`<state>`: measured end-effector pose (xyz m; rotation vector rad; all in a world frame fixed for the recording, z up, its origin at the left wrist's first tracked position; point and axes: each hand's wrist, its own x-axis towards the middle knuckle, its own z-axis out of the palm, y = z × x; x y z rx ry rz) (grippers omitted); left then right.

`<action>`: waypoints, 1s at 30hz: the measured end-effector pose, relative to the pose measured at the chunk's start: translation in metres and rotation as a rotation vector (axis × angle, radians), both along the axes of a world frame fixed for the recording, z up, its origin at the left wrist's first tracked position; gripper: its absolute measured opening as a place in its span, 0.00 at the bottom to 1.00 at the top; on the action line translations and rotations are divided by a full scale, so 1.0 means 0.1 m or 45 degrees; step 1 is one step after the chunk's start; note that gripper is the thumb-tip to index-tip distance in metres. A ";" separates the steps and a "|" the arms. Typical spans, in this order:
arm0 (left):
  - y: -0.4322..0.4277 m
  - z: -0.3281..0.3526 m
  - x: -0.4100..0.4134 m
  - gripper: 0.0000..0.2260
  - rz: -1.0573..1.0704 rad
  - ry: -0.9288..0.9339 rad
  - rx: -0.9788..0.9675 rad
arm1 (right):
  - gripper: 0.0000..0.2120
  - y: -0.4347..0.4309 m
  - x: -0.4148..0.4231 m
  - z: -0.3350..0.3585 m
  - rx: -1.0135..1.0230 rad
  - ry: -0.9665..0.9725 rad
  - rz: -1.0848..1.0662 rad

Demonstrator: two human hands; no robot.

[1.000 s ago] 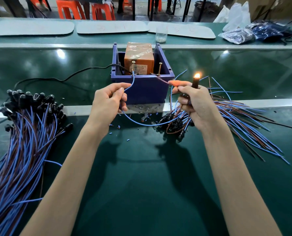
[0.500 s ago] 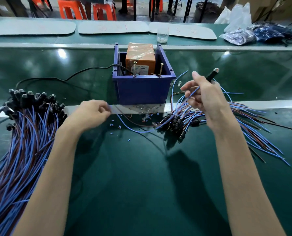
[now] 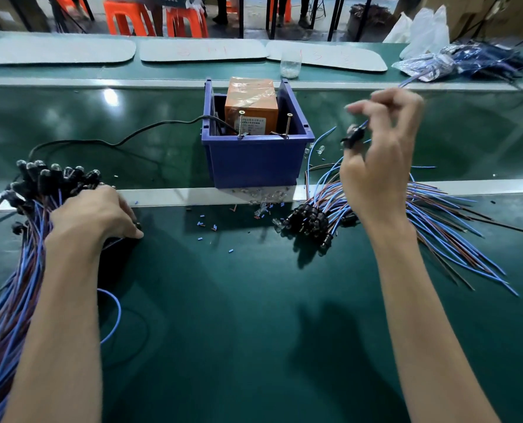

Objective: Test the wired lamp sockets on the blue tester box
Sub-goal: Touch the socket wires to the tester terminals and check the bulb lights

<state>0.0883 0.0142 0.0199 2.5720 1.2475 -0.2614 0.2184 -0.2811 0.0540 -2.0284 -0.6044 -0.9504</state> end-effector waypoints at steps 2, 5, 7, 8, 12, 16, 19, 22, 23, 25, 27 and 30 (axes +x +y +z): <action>0.01 -0.03 0.01 0.10 -0.025 0.015 -0.021 | 0.16 -0.03 0.06 -0.11 -0.215 0.223 -0.003; -0.04 -0.04 0.04 0.09 -0.085 -0.011 -0.017 | 0.17 -0.07 0.18 -0.33 -0.682 0.686 0.028; -0.11 -0.04 0.09 0.08 -0.138 -0.048 -0.005 | 0.21 -0.07 0.20 -0.46 -0.995 0.963 0.088; -0.16 -0.04 0.12 0.08 -0.164 -0.076 0.003 | 0.23 -0.07 0.21 -0.49 -1.080 1.030 0.112; -0.42 -0.01 0.25 0.07 -0.307 -0.241 0.072 | 0.24 -0.06 0.24 -0.52 -1.051 0.986 0.069; -0.67 0.01 0.34 0.04 -0.422 -0.470 0.033 | 0.20 -0.08 0.27 -0.54 -0.874 0.921 0.042; -0.79 0.00 0.38 0.04 -0.474 -0.640 -0.023 | 0.17 -0.08 0.27 -0.56 -0.767 0.822 0.034; -0.88 -0.02 0.41 0.05 -0.539 -0.833 -0.087 | 0.16 -0.07 0.28 -0.63 -0.788 0.893 0.071; -0.91 -0.02 0.41 0.06 -0.579 -0.898 -0.110 | 0.16 -0.07 0.27 -0.66 -0.818 0.951 0.084; -0.98 -0.03 0.44 0.08 -0.669 -1.022 -0.210 | 0.17 -0.06 0.27 -0.68 -0.877 0.967 0.064; -1.05 -0.01 0.44 0.09 -0.694 -1.154 -0.426 | 0.19 -0.03 0.26 -0.60 -0.827 0.793 0.018; -1.17 0.09 0.42 0.10 -0.631 -1.381 -0.813 | 0.20 -0.02 0.16 -0.33 -0.584 0.693 0.288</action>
